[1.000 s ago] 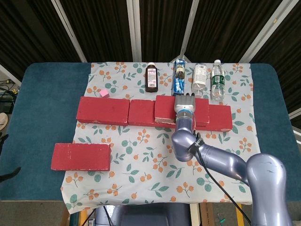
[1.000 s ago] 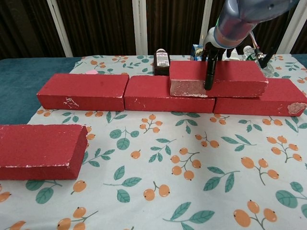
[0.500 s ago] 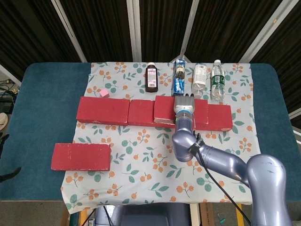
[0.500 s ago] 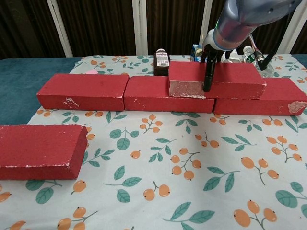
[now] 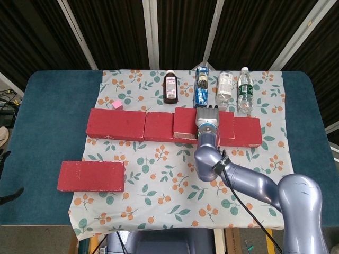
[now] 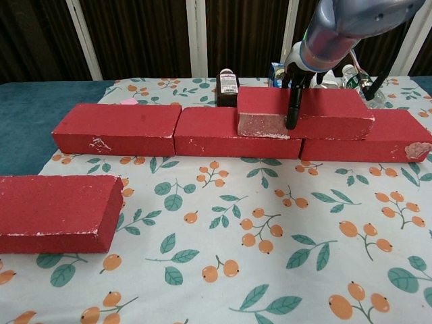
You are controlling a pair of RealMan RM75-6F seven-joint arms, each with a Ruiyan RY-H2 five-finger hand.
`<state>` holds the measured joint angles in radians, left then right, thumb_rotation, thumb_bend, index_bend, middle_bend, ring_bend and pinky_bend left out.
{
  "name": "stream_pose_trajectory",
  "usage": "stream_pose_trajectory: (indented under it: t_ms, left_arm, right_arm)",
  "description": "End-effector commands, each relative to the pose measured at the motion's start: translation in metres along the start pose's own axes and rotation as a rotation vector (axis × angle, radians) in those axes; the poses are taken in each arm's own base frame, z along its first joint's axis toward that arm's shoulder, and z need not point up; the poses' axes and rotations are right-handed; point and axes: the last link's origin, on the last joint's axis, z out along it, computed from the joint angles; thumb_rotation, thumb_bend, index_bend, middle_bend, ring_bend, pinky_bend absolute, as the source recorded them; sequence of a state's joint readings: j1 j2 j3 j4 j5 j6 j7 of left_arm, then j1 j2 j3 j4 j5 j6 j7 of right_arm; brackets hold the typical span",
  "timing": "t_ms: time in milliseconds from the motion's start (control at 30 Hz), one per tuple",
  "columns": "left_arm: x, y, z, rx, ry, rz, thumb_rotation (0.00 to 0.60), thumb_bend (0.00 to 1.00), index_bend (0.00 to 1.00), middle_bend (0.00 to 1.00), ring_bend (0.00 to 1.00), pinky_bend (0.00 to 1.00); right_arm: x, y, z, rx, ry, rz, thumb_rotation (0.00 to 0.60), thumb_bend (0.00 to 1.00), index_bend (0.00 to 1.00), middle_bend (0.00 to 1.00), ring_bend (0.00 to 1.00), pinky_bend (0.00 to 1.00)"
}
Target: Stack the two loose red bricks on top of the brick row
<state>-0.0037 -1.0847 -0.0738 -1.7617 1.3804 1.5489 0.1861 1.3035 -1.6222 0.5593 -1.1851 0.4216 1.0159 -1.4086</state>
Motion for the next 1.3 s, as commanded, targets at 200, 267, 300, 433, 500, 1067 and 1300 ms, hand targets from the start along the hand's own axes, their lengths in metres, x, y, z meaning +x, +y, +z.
stream_pose_trajectory:
  t_ms: [200,267,300,433,500,1067,1300]
  left_arm:
    - [0.0007,-0.0007,-0.0002,0.002,0.003,-0.001,0.600,0.00,0.12,0.05,0.00,0.14]
    - [0.0007,-0.0008,-0.0001,0.002,0.002,-0.001,0.600,0.00,0.12,0.05,0.00,0.14]
    - [0.0007,-0.0009,-0.0001,0.002,0.002,-0.001,0.600,0.00,0.12,0.05,0.00,0.14]
    - [0.0010,-0.0007,-0.0002,0.002,0.004,-0.002,0.600,0.00,0.12,0.05,0.00,0.14]
    - [0.0010,-0.0009,-0.0003,0.003,0.004,-0.002,0.600,0.00,0.12,0.05,0.00,0.14]
    - [0.0009,-0.0007,-0.0003,0.005,0.007,0.001,0.600,0.00,0.12,0.05,0.00,0.14]
    - [0.0008,-0.0008,-0.0004,0.008,0.008,0.001,0.600,0.00,0.12,0.05,0.00,0.14]
  right_arm:
    - [0.0005,-0.0019,-0.0032,0.009,-0.030,0.018,0.600,0.15,0.10,0.08,0.00,0.00]
    - [0.0008,-0.0020,-0.0037,0.009,-0.032,0.019,0.600,0.15,0.08,0.05,0.00,0.00]
    - [0.0008,-0.0020,-0.0038,0.008,-0.033,0.019,0.600,0.15,0.07,0.04,0.00,0.00]
    - [0.0007,-0.0025,-0.0048,0.011,-0.042,0.023,0.600,0.15,0.04,0.00,0.00,0.00]
    - [0.0009,-0.0027,-0.0052,0.012,-0.044,0.024,0.600,0.15,0.02,0.00,0.00,0.00]
    - [0.0079,-0.0033,-0.0087,0.035,-0.015,0.070,0.600,0.15,0.00,0.00,0.00,0.00]
    - [0.0064,-0.0020,-0.0079,0.032,-0.016,0.071,0.600,0.15,0.00,0.00,0.00,0.00]
